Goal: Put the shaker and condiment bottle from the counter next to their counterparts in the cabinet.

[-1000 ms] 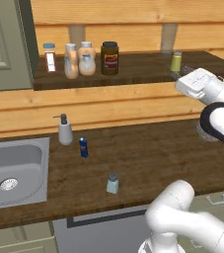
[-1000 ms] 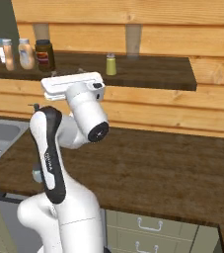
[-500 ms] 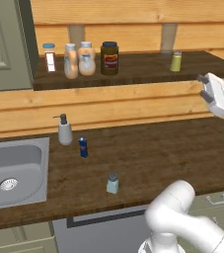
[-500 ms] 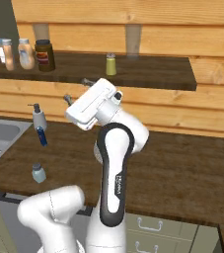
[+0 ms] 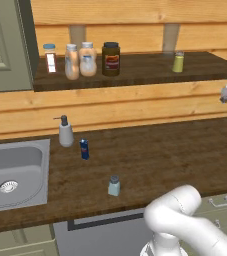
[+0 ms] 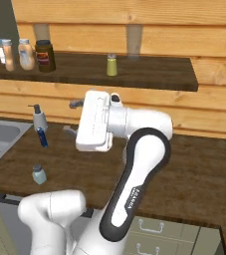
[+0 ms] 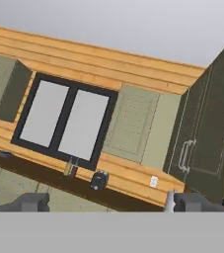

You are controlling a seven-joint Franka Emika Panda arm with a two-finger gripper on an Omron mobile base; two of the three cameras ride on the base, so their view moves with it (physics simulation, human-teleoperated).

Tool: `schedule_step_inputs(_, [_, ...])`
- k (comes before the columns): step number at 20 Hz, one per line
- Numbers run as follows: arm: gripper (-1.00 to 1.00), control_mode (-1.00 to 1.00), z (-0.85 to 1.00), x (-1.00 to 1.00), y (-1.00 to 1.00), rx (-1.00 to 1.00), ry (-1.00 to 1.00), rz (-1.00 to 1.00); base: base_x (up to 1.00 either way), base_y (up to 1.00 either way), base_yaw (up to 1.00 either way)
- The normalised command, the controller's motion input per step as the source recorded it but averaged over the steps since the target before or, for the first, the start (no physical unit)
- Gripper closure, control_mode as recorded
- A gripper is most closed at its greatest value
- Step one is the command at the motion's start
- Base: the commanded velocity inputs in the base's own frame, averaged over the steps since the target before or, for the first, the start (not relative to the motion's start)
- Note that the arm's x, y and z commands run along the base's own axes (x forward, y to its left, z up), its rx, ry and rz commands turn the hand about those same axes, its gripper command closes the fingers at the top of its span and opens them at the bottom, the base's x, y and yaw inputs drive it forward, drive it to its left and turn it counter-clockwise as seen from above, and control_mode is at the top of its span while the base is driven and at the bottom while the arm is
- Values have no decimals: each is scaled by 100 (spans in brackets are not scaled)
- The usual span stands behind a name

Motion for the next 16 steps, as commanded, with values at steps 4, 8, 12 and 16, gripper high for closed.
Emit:
schedule_step_inputs(4, [-100,-100,-66,-86,0,-55,-7,21,0,0,0])
schedule_step_inputs(8, [-100,-100,-98,-4,13,-25,-11,22,0,0,0])
schedule_step_inputs(12, [-100,-100,-99,76,16,-1,-3,5,0,0,0])
schedule_step_inputs(16, [-100,-100,-100,63,1,2,-10,0,0,0,0])
